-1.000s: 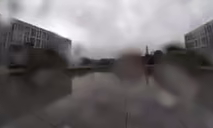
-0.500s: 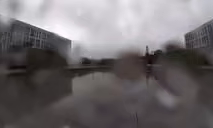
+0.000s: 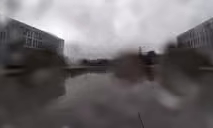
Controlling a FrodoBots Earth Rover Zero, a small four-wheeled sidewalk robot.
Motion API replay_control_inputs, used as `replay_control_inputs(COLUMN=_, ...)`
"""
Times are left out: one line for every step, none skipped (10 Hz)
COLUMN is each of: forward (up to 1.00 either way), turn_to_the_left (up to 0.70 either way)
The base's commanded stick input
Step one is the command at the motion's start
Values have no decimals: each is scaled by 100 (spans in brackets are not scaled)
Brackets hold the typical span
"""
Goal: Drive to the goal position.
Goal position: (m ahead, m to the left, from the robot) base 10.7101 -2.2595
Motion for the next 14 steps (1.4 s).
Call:
replay_control_inputs(forward=100, turn_to_the_left=0)
replay_control_inputs(forward=100, turn_to_the_left=0)
replay_control_inputs(forward=100, turn_to_the_left=0)
replay_control_inputs(forward=100, turn_to_the_left=0)
replay_control_inputs(forward=100, turn_to_the_left=0)
replay_control_inputs(forward=100, turn_to_the_left=0)
replay_control_inputs(forward=100, turn_to_the_left=0)
replay_control_inputs(forward=100, turn_to_the_left=0)
replay_control_inputs(forward=100, turn_to_the_left=0)
replay_control_inputs(forward=100, turn_to_the_left=0)
replay_control_inputs(forward=100, turn_to_the_left=0)
replay_control_inputs(forward=100, turn_to_the_left=0)
replay_control_inputs(forward=100, turn_to_the_left=0)
replay_control_inputs(forward=100, turn_to_the_left=0)
